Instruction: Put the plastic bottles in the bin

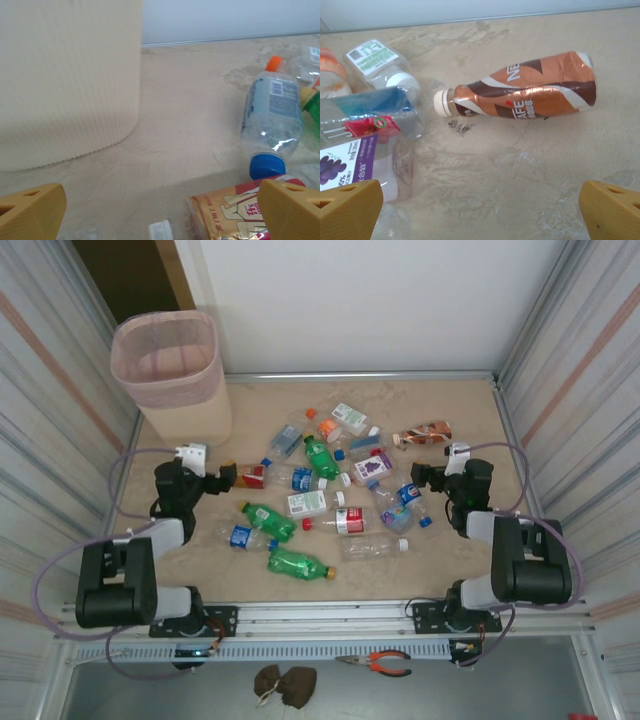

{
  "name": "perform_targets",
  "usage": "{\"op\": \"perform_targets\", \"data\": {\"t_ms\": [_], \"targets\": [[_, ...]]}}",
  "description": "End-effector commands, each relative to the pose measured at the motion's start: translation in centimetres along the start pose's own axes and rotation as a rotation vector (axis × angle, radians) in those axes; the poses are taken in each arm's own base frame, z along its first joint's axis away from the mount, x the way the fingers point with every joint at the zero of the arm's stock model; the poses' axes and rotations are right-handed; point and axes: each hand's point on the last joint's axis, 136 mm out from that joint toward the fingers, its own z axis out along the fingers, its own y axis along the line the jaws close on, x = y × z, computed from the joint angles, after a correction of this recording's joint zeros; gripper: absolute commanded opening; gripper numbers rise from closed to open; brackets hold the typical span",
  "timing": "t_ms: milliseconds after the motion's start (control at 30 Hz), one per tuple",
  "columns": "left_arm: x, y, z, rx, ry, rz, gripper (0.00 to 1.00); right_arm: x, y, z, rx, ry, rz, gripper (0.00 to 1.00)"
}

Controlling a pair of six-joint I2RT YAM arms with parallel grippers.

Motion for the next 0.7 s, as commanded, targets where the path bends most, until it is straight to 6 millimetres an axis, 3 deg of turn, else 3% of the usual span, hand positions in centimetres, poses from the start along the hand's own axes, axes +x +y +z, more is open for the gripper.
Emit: {"op": "perform_targets", "data": {"t_ms": [0,167,300,500,667], "targets": [[-0.4,1.7,-1.0,-0.121,0.042,-0.069,0.98,-1.5,0.0,-0.6,0.045,0.001,-0.030,0.99],[-0.7,2.7,-2.9,-0.209,0.148,-0.226,0.99,-2.2,-0.1,-1.7,0.122,0.040,0.002,0.99],[0.6,2.0,-4.5,-0.221,0.291,-0.396,0.96,-2.8,0.5,-2.7,0.121,0.044,0.056,0.99],[2.2,0.0,-6.6,-0.214,0.463,-0.653,0.97,-3.6,3.1,-3.6,0.071,0.071,0.042,0.99],[3.9,-0.6,-8.6,-0.311,0.550,-0.898,0.97,-4.2,4.5,-4.5,0.045,0.121,0.078,0.99]]}}
